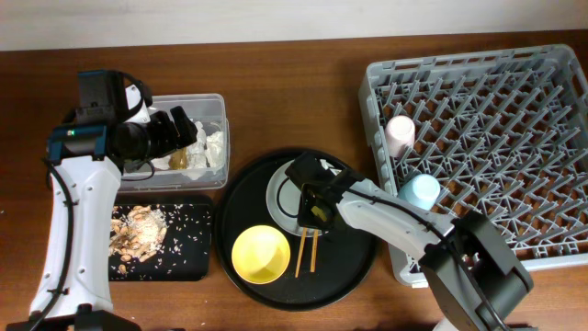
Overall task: Sort waste into correct bins and load items into the dishwasher rack
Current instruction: 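Grasp the wooden chopsticks on the plate with the right gripper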
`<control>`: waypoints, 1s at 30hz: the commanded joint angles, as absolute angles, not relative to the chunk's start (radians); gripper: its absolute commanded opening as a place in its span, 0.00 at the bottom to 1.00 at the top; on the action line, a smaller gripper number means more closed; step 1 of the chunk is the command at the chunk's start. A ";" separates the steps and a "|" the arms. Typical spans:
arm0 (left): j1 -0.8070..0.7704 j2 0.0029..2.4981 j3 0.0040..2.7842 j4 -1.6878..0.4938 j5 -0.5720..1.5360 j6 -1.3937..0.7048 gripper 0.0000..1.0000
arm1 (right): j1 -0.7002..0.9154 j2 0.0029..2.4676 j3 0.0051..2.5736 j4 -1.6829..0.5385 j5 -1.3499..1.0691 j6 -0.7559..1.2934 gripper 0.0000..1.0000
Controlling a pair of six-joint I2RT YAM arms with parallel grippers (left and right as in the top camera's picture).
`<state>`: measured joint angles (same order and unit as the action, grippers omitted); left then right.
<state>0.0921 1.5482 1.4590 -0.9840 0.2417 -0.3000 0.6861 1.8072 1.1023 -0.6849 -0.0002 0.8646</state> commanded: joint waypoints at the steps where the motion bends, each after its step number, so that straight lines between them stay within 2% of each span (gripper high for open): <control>1: 0.095 1.541 1.467 -0.983 0.238 -0.306 0.99 | 0.626 1.740 1.133 -0.772 0.011 0.838 0.04; 2: 0.095 1.541 1.467 -0.983 0.238 -0.306 0.99 | 0.591 1.710 1.179 -0.825 -0.004 0.735 0.04; 4: 0.095 1.541 1.467 -0.982 0.238 -0.306 0.99 | 0.527 1.655 1.302 -0.939 -0.075 0.373 0.04; 5: 0.095 1.541 1.467 -0.983 0.238 -0.306 0.99 | 0.451 1.623 1.438 -1.068 -0.020 0.205 0.04; 7: 0.095 1.541 1.467 -0.982 0.238 -0.306 0.99 | 0.375 1.622 1.530 -1.138 0.115 0.164 0.04; 10: 0.095 1.541 1.467 -0.982 0.238 -0.306 0.99 | 0.199 1.626 1.556 -1.102 0.241 -0.176 0.04; 16: 0.095 1.541 1.467 -0.982 0.238 -0.306 0.99 | -0.038 1.690 1.556 -0.975 0.175 -0.349 0.05; 19: 0.095 1.541 1.467 -0.982 0.238 -0.306 0.99 | -0.055 1.735 1.556 -0.930 0.169 -0.370 0.18; 20: 0.095 1.541 1.467 -0.982 0.238 -0.306 0.99 | -0.055 1.742 1.556 -0.925 0.169 -0.370 0.42; 21: 0.095 1.541 1.467 -0.982 0.238 -0.306 0.99 | -0.055 1.743 1.556 -0.926 0.169 -0.369 0.59; 23: 0.095 1.541 1.467 -0.982 0.238 -0.306 0.99 | -0.052 1.743 1.556 -0.935 0.138 -0.274 0.83; 25: 0.095 1.541 1.467 -0.982 0.238 -0.306 0.99 | -0.052 1.743 1.556 -0.983 -0.110 -0.188 0.99; 27: 0.095 1.541 1.467 -0.982 0.238 -0.306 0.99 | -0.052 1.743 1.556 -1.036 -0.506 -0.060 0.99; 28: 0.095 1.541 1.467 -0.982 0.238 -0.306 0.99 | -0.052 1.743 1.556 -1.121 -0.761 0.109 0.99; 29: 0.094 1.541 1.467 -0.982 0.238 -0.306 0.99 | -0.043 1.743 1.552 -1.155 -0.830 0.178 0.99; 30: 0.095 1.541 1.467 -0.982 0.238 -0.306 0.99 | -0.012 1.743 1.552 -1.164 -0.834 0.197 0.79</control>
